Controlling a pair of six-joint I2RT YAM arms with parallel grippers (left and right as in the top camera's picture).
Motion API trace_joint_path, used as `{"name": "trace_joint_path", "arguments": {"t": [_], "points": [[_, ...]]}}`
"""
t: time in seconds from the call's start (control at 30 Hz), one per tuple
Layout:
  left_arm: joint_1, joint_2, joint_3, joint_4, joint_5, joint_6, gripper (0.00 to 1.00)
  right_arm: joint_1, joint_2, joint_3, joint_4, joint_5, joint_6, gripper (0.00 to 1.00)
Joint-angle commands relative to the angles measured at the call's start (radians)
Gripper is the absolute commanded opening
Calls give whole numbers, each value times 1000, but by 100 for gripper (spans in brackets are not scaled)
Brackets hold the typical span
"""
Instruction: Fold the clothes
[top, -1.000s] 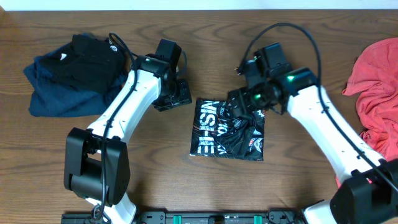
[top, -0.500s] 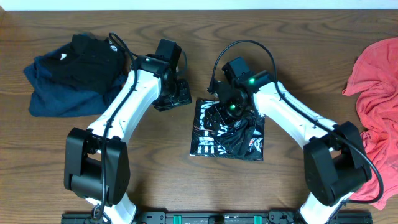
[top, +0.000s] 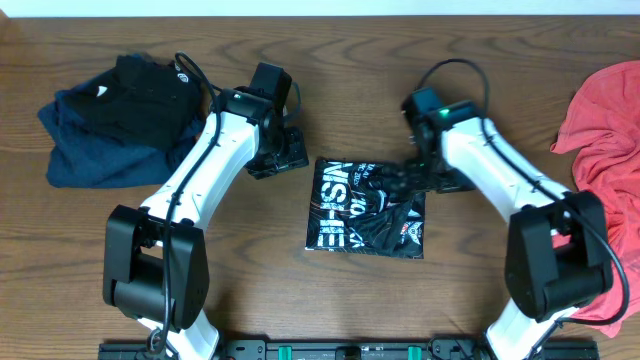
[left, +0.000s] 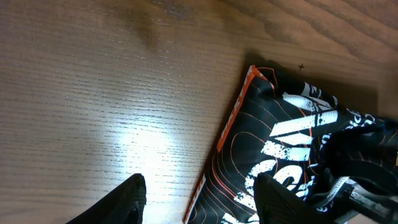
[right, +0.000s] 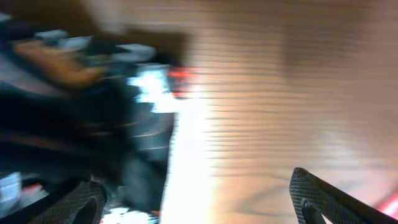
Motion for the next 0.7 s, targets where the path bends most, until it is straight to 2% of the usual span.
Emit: {"name": "trace_joint_path", "arguments": {"t": [0.0,0.2,0.4,0.67], "points": [[1,8,-9,-7,-9,14,57,-42,2,1,-11,71,45,91],[1,8,-9,-6,-10,14,57,-22,-58,1,46,-201,-172,92],[1,8,-9,-6,-10,14,57,67,-154,1,137,-246,-214,93],[1,8,-9,-6,-10,14,58,159,-124,1,180,-248,-212,92]]}}
